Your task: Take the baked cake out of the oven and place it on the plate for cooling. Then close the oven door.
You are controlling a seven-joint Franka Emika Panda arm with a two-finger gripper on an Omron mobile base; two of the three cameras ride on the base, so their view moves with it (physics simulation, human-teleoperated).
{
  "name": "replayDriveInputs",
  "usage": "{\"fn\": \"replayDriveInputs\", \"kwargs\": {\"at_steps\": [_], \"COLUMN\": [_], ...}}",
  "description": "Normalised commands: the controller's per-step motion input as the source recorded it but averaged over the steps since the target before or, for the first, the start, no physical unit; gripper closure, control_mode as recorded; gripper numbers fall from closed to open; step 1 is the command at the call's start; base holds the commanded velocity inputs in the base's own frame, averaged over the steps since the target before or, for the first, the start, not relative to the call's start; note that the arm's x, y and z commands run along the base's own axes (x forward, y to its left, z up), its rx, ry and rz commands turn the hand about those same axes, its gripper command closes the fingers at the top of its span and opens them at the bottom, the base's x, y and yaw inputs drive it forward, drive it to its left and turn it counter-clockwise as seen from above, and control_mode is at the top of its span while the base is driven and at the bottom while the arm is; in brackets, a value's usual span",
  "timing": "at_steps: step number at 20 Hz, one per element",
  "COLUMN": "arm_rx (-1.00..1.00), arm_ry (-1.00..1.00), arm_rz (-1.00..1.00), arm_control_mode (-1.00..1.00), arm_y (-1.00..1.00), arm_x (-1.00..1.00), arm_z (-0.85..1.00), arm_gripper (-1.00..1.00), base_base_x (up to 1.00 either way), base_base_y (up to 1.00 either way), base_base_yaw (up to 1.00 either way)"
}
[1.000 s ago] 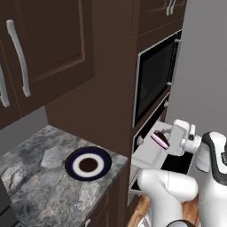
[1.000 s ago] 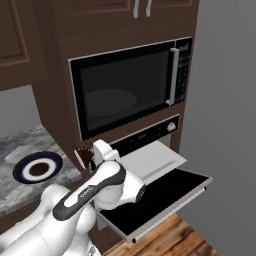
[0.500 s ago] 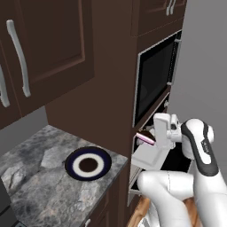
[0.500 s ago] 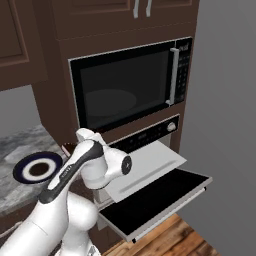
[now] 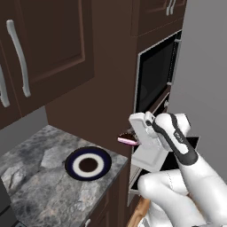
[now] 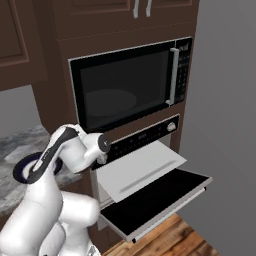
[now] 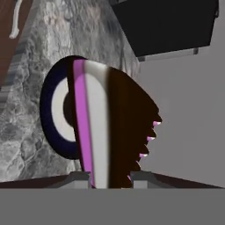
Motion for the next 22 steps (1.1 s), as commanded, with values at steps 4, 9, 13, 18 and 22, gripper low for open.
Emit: {"fn": "replayDriveInputs", "kwargs": {"at_steps": [4, 9, 13, 18, 22], "arm_rx": [-0.15, -0.16, -0.12, -0.02, 0.0], "arm_ry": [0.11, 0.1, 0.12, 0.06, 0.0], "arm_rz": [0.0, 0.0, 0.0, 0.0, 0.0], "arm_control_mode": [-1.0, -1.0, -1.0, -1.0, -1.0], "arm_y": [0.88, 0.95, 0.77, 0.3, 0.0], "arm_x": [0.17, 0.18, 0.49, 0.6, 0.44], "arm_z": [-0.85, -0.85, -0.76, -0.52, -0.37], "arm_gripper": [1.0, 1.0, 1.0, 1.0, 1.0], "base_base_x": [0.0, 0.0, 0.0, 0.0, 0.0], "base_base_y": [0.0, 0.0, 0.0, 0.0, 0.0], "base_base_yaw": [0.0, 0.0, 0.0, 0.0, 0.0]}}
